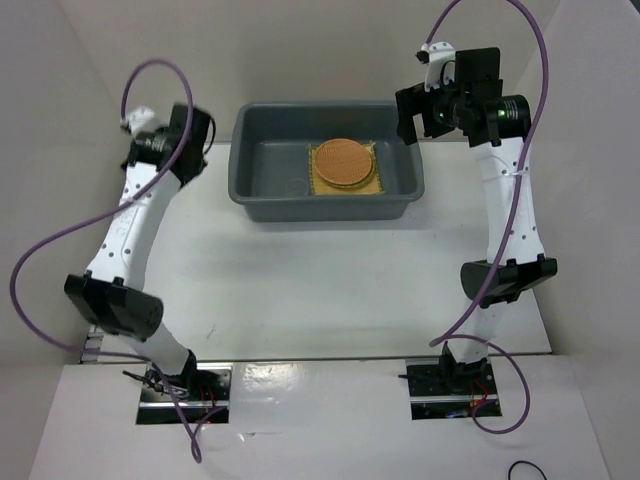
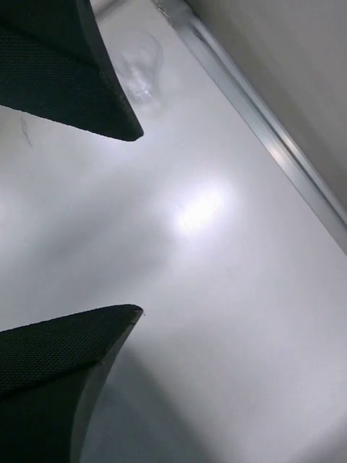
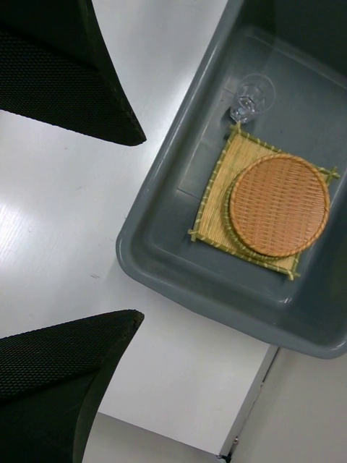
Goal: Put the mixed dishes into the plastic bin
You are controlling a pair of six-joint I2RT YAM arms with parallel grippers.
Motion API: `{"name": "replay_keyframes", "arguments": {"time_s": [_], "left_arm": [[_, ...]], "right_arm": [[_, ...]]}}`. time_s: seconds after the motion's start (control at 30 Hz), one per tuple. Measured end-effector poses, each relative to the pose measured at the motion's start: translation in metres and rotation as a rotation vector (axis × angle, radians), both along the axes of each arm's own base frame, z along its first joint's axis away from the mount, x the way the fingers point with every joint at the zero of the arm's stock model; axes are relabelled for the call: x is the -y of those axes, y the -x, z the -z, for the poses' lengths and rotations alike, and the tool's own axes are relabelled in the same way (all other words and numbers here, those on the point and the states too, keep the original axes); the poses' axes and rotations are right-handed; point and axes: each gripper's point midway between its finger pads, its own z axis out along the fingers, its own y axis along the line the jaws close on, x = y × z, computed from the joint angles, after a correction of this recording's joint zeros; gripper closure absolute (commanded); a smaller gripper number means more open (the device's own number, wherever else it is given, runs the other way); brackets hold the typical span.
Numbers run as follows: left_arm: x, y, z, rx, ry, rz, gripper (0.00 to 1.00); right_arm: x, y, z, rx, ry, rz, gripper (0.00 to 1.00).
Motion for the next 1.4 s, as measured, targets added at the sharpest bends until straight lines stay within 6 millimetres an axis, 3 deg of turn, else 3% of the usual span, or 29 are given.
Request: {"name": "replay_keyframes", "arguments": {"time_s": [0.13,0.17,0.23,0.3,0.5,0.8,1.07,1.13,1.27,1.4], "left_arm": [[-0.059,0.075,0.115,-0.241,0.015,-0.256,0.00],[-0.070,0.091,0.132,-0.279,0.025,-0.317,0.00],[-0.091,0.121,0.155,-0.317,0.060,-0.439,0.00],[-0.104,0.141,0.165,-0.314,0.104,-0.534,0.00],[-0.122,0.181,0.196,-0.321,0.236,-0.726,0.00],[-0.121,0.199,0.235,-0.360,0.343,-0.754,0.00],[-0.117,0.191,0.259,-0.412,0.386,-0.695,0.07],[-0.116,0.188,0.263,-0.424,0.396,-0.678,0.10],[-0.115,0.180,0.270,-0.423,0.419,-0.644,0.34],[-0.114,0.178,0.271,-0.429,0.420,-0.620,0.36]], "right_arm": [[-0.002,0.001,0.001,-0.004,-0.005,-0.008,0.02],[-0.002,0.001,0.001,-0.004,-0.006,-0.011,0.02],[-0.002,0.001,0.001,-0.005,-0.007,-0.012,0.02],[-0.003,0.001,0.001,-0.005,-0.008,-0.015,0.02],[-0.008,0.002,0.001,-0.007,-0.014,-0.032,0.02],[-0.012,0.003,0.003,-0.012,-0.015,-0.042,0.02],[-0.020,0.005,0.003,-0.014,-0.015,-0.061,0.02],[-0.021,0.005,0.004,-0.015,-0.015,-0.062,0.02],[-0.021,0.005,0.004,-0.015,-0.015,-0.062,0.02],[-0.021,0.005,0.004,-0.015,-0.015,-0.062,0.02]]}}
